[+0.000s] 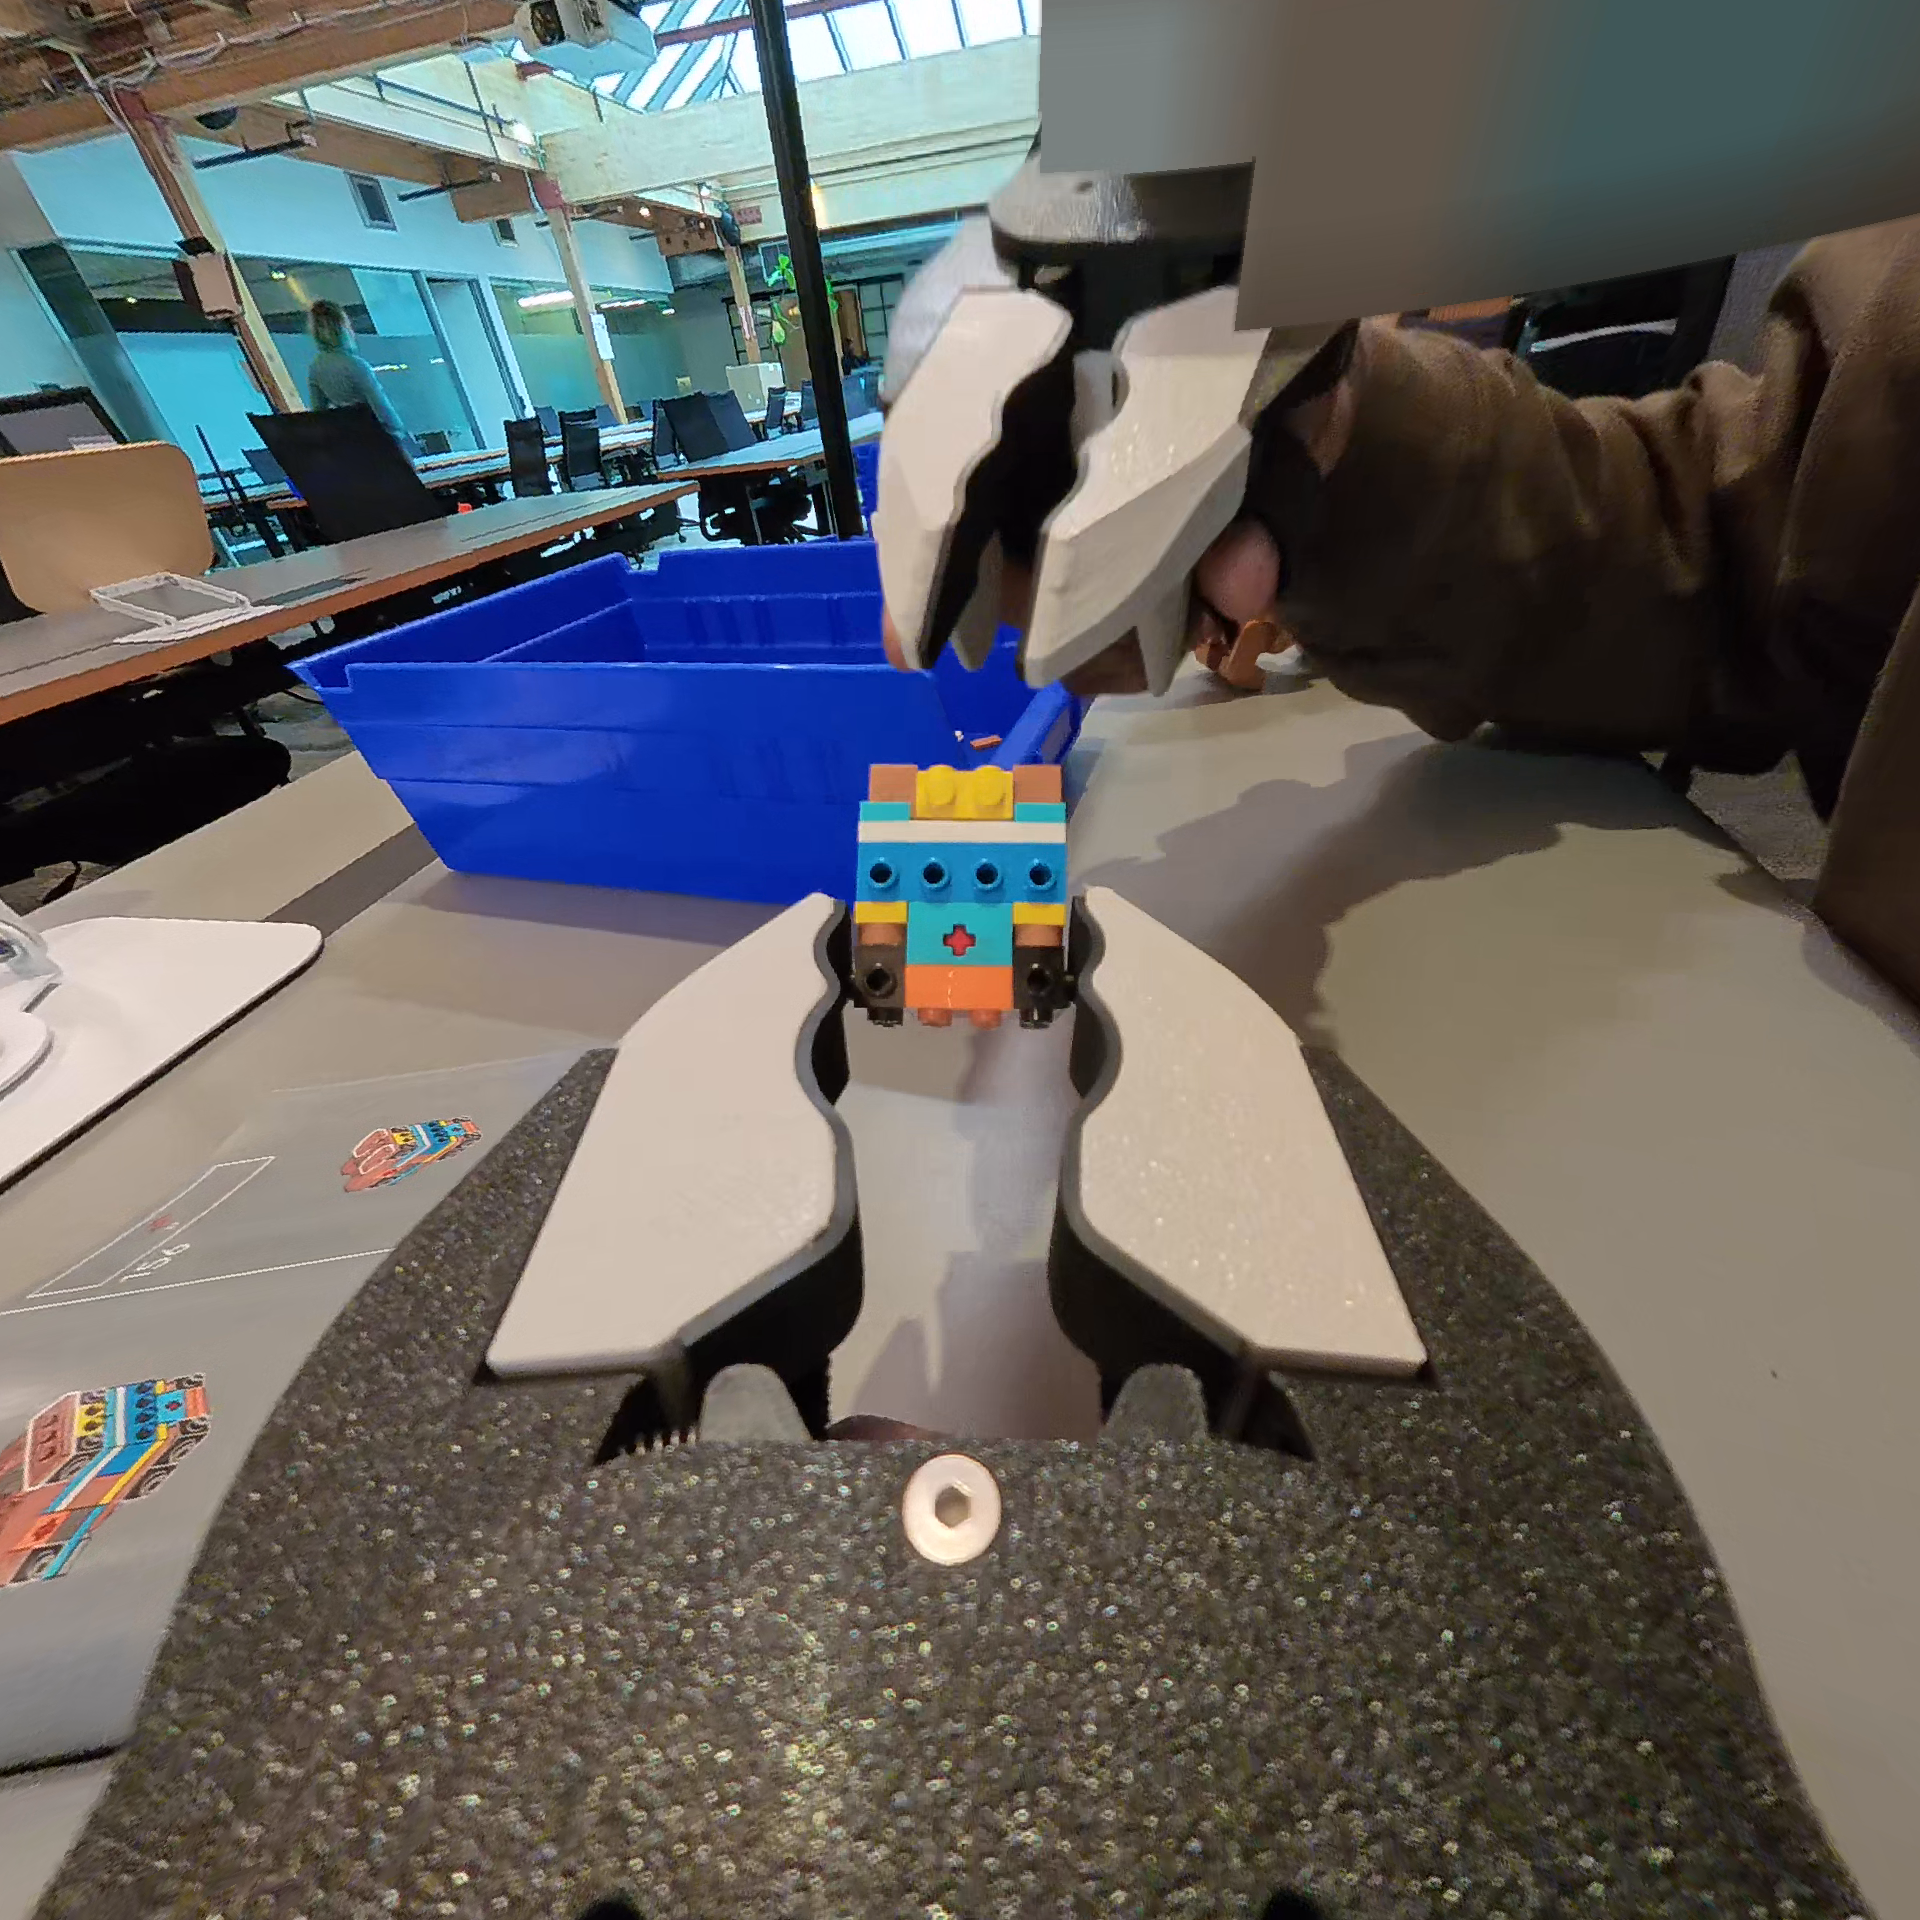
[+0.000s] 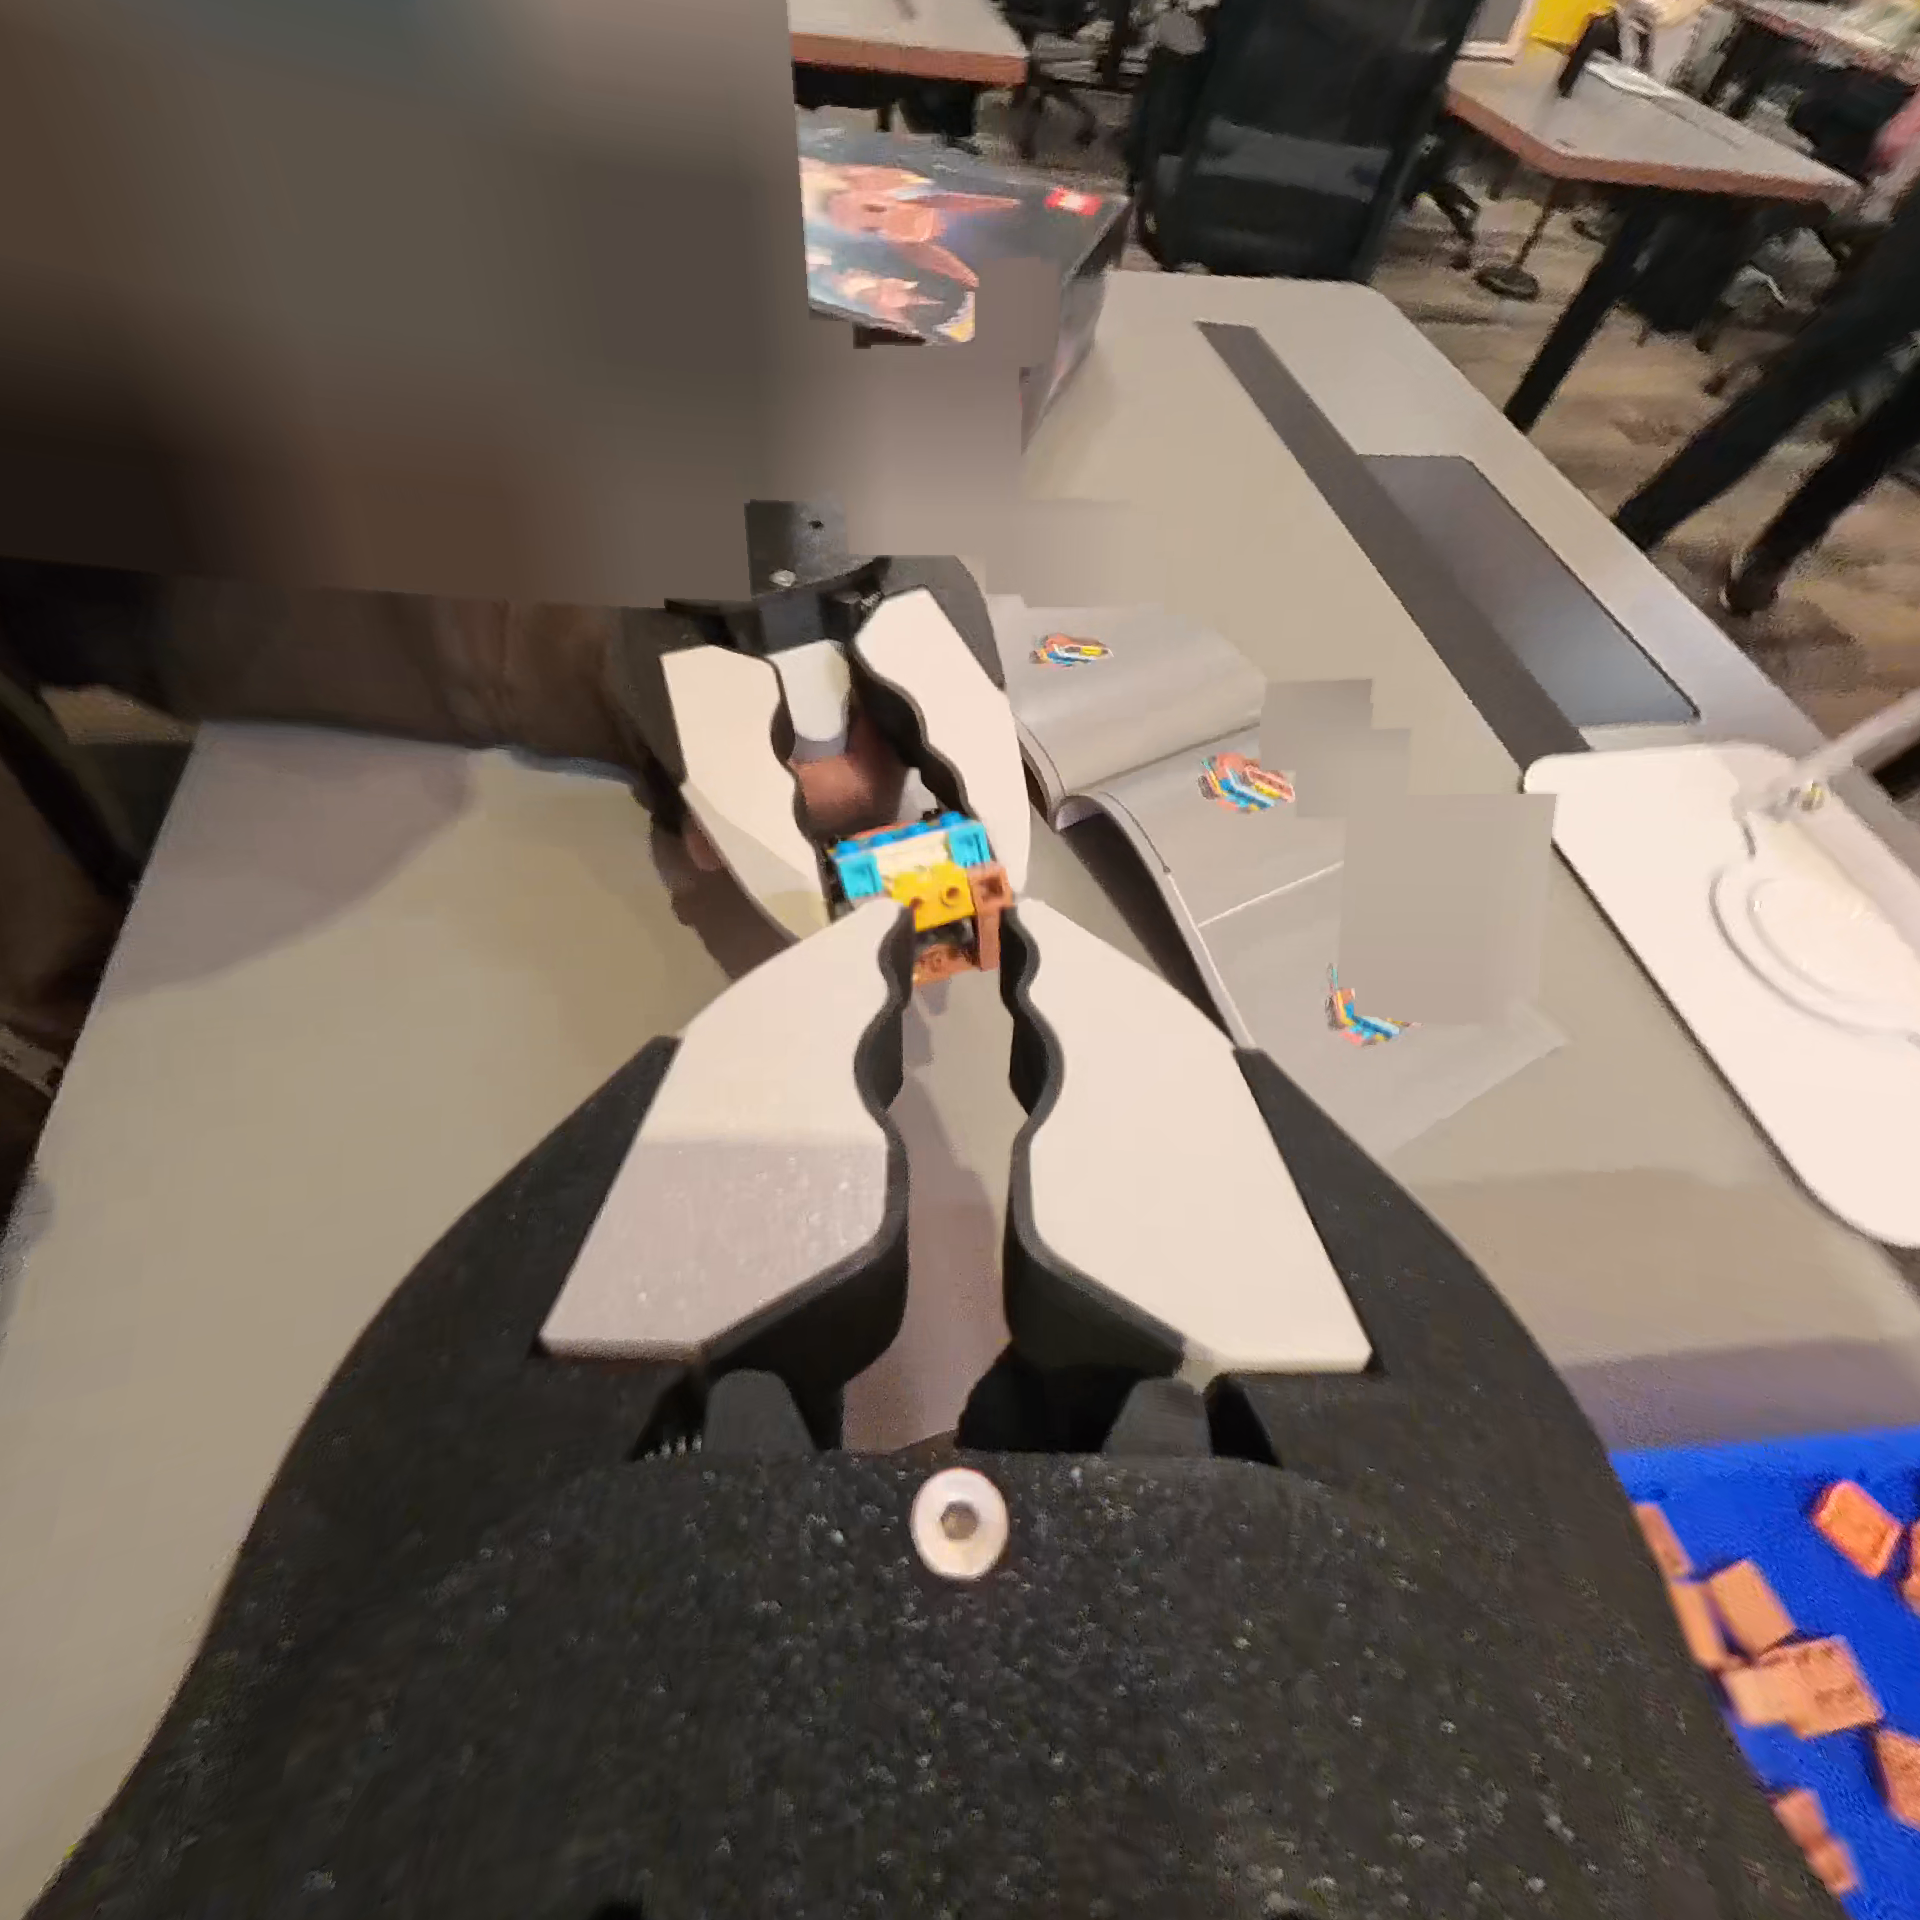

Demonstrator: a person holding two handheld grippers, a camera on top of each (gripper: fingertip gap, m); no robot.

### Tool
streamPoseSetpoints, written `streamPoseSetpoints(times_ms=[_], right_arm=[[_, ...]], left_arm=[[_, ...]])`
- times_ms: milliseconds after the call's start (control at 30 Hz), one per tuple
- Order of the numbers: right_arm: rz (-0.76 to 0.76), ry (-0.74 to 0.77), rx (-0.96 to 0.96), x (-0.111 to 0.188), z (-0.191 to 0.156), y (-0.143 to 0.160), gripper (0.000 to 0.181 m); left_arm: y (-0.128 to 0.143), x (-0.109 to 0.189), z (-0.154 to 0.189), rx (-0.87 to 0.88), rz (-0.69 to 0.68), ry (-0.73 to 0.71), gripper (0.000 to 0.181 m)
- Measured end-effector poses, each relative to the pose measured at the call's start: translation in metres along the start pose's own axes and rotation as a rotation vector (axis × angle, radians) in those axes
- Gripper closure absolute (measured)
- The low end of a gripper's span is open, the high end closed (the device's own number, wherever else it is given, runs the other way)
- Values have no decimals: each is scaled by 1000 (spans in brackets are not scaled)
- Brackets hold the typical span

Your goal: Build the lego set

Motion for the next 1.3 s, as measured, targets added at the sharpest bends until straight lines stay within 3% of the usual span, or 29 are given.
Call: streamPoseSetpoints(times_ms=[133, 267, 1300], right_arm=[[16, 49, -148, -1, 2, 8, 169], [-26, 5, -264, -8, 4, 11, 170], [-76, 24, -190, -16, -3, -3, 170]], left_arm=[[0, 0, 1, -19, 15, -7, 141], [-1, 0, 3, -45, 19, -15, 141], [-1, 1, 3, -66, 8, -39, 141]])
Point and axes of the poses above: each gripper's, where its closed fingertips meet, x back along the fingers, y out of its underside, z = x × y across the jaws, the point moved 10 cm from there along x, back along the fingers, and after that the axes turned 1 degree about -x, right-handed, at the moved point
